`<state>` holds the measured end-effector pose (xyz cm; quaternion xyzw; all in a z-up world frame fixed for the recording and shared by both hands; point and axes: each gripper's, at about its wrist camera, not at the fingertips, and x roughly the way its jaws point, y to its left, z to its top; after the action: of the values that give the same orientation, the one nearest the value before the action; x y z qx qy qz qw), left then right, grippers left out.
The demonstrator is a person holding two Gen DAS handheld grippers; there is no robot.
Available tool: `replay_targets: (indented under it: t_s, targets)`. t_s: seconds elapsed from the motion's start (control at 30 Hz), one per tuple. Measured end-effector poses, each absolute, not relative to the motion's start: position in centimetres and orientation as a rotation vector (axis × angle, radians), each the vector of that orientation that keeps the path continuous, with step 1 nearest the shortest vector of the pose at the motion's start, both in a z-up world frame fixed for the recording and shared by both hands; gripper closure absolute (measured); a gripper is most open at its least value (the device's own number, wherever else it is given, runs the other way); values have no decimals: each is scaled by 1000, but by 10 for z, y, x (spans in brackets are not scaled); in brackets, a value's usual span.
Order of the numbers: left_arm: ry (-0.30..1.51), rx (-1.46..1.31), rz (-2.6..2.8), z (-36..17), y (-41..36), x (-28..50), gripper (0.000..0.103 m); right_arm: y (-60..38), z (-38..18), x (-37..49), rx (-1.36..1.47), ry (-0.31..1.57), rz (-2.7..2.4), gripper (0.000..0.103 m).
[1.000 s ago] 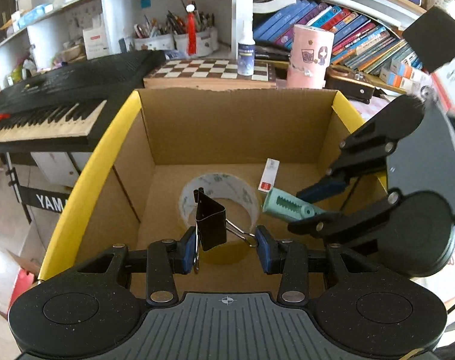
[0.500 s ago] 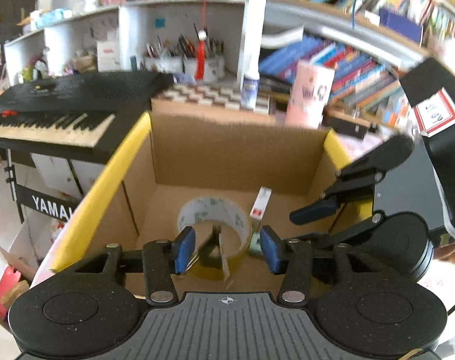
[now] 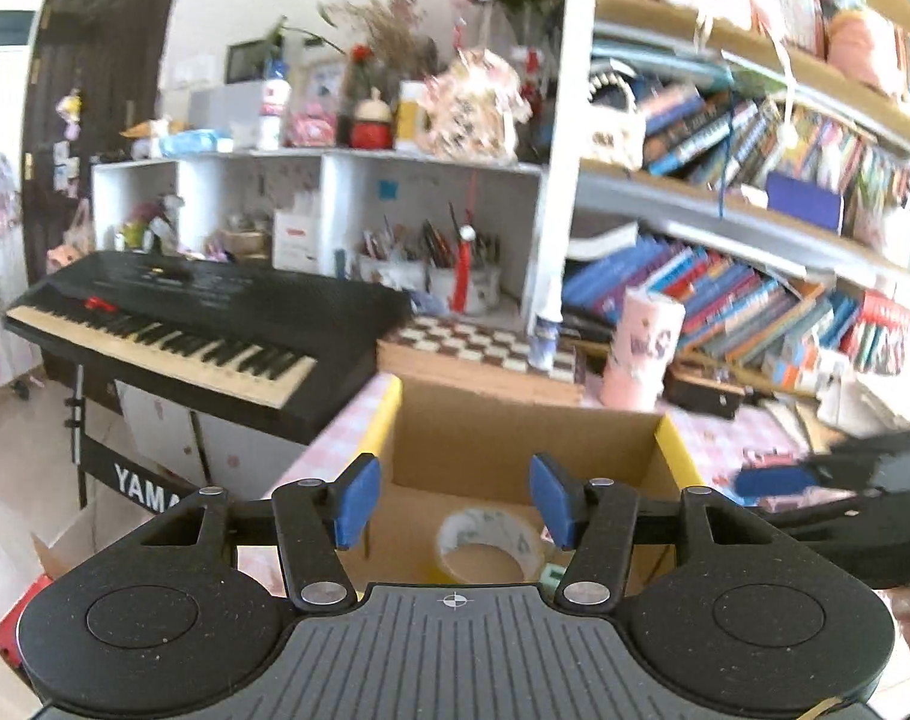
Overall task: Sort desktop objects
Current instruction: 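Withdraw both open grippers from the yellow box back over the desk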
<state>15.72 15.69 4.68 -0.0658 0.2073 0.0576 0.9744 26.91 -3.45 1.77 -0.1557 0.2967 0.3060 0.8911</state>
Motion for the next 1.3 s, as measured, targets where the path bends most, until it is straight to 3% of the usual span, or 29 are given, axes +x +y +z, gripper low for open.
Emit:
replay_targets:
  t_s: [0.47, 0.9, 1.3]
  targets:
    - [396, -146, 128, 40, 168, 92, 45, -67, 19, 171, -66, 520, 282, 59]
    - [403, -146, 92, 26, 158, 17, 43, -59, 0, 68, -83, 491, 228, 59]
    - [509, -63, -60, 11, 132, 1, 39, -72, -18, 18, -102, 545, 133, 58]
